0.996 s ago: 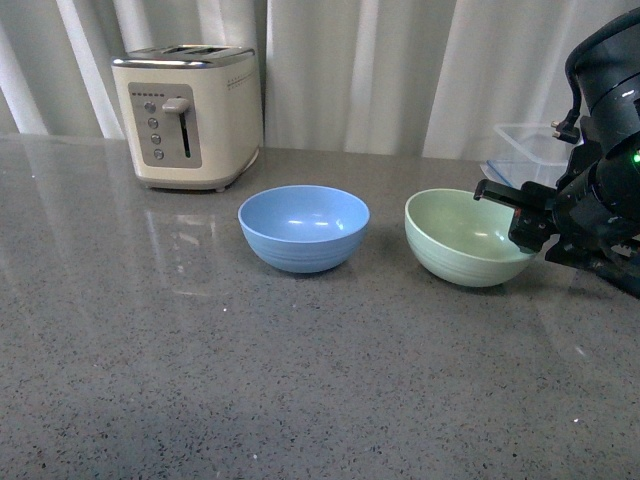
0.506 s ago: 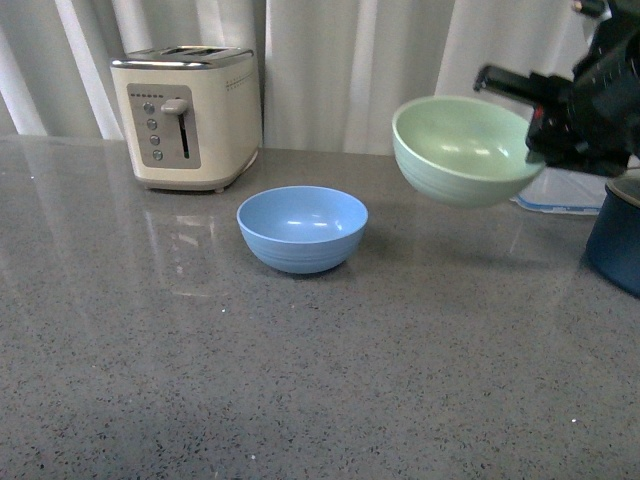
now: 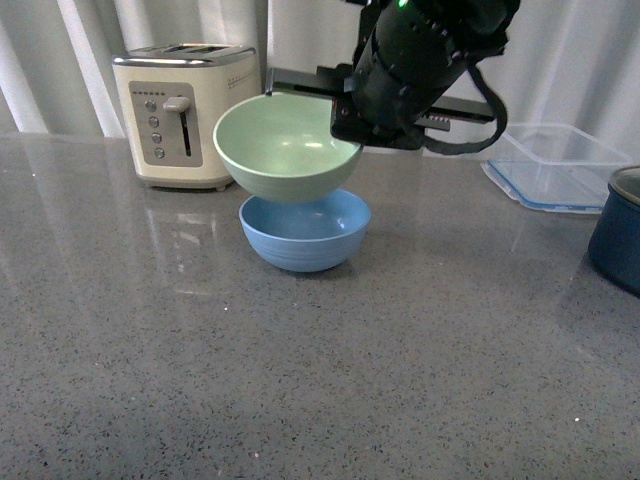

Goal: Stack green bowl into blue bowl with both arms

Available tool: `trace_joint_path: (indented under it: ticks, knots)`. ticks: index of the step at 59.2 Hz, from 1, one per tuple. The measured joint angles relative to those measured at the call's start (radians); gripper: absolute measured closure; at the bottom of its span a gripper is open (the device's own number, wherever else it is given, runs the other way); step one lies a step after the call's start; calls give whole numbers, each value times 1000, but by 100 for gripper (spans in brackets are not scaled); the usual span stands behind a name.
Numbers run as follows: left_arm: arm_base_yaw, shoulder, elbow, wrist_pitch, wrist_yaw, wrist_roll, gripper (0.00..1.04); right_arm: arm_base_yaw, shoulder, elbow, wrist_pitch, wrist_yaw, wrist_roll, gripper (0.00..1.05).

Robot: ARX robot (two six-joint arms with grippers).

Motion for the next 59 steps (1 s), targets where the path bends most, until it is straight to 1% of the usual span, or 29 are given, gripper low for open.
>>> trace_joint_path:
  ticks: [14, 15, 19, 22, 24, 31, 32, 36, 40, 42, 43, 45, 47, 48, 50, 51, 53, 59]
  knots:
    - [0, 0, 0, 0, 0, 0, 7, -3, 95, 50, -50, 19, -24, 104]
    - [0, 0, 0, 0, 0, 0, 7, -4, 97, 50, -51, 20, -27, 102]
    - [0, 0, 0, 0, 0, 0, 7, -5, 98, 50, -50, 19, -26, 93]
    - [0, 0, 0, 0, 0, 0, 7, -8, 90, 50, -47, 14, -23, 85]
    - [0, 0, 0, 0, 0, 0, 7, -10, 85, 50, -43, 14, -21, 81]
    - [0, 0, 0, 0, 0, 0, 7, -23, 14, 23, -10, -42, -5, 63]
    - [0, 0, 0, 0, 0, 0, 7, -26, -10, 7, 1, -51, -3, 60]
    - [0, 0, 0, 0, 0, 0, 7, -37, -84, -42, 31, -88, 5, 51]
    - [0, 0, 0, 0, 0, 0, 7, -56, -194, -126, 82, -131, 5, 40]
    - [0, 0, 0, 0, 0, 0, 7, -72, -276, -193, 121, -159, 3, 33]
    - [0, 0, 0, 0, 0, 0, 7, -76, -298, -213, 134, -158, -3, 32]
    - [0, 0, 0, 0, 0, 0, 7, -83, -364, -290, 224, -101, -40, 33]
    - [0, 0, 0, 0, 0, 0, 7, -97, -447, -405, 385, 5, -109, 40]
    - [0, 0, 0, 0, 0, 0, 7, -101, -467, -434, 424, 29, -127, 42]
    - [0, 0, 0, 0, 0, 0, 7, -120, -537, -543, 561, 83, -183, 49]
    - [0, 0, 0, 0, 0, 0, 7, -125, -552, -568, 589, 86, -203, 51]
    - [0, 0, 0, 0, 0, 0, 7, -148, -608, -668, 686, 87, -243, 58]
    - [0, 0, 0, 0, 0, 0, 7, -192, -684, -854, 797, 60, -290, 74]
